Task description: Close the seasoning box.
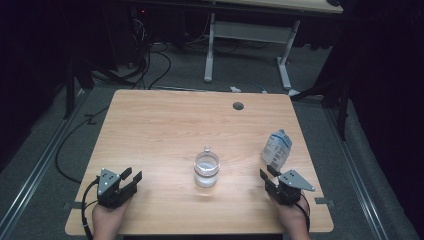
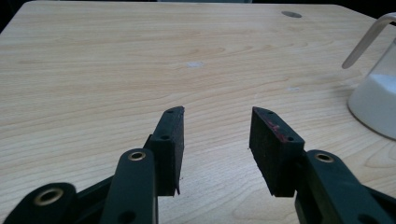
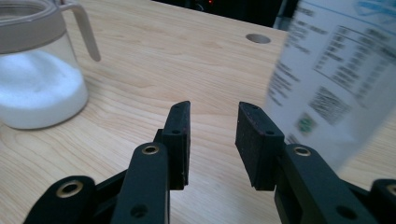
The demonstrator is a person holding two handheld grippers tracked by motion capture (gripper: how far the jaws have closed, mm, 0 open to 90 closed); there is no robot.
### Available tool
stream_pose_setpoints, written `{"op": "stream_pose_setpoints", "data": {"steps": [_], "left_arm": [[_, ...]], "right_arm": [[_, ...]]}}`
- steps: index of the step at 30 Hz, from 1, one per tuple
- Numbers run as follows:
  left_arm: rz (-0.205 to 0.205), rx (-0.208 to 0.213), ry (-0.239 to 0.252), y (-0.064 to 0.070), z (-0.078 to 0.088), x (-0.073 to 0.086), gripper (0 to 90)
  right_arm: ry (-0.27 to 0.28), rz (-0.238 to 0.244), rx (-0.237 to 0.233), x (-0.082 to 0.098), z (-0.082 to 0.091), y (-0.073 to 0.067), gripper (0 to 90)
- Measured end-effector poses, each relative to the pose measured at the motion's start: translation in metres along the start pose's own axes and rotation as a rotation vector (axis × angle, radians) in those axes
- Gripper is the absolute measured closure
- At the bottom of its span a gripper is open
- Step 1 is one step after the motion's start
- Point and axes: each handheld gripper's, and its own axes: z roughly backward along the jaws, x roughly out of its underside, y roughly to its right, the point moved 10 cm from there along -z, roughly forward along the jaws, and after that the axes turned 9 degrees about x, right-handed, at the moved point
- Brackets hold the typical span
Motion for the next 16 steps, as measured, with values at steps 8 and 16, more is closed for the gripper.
{"op": "stream_pose_setpoints", "data": {"steps": [8, 16], "left_arm": [[-0.005, -0.024, 0.008, -0.006, 0.006, -0.001, 55.3], [-0.003, -0.025, 0.015, -0.008, 0.007, -0.002, 55.3]], "right_arm": [[-0.015, -0.019, 0.014, 0.010, 0.006, 0.012, 62.8], [-0.015, -0.013, 0.016, 0.010, 0.005, 0.012, 62.4]]}}
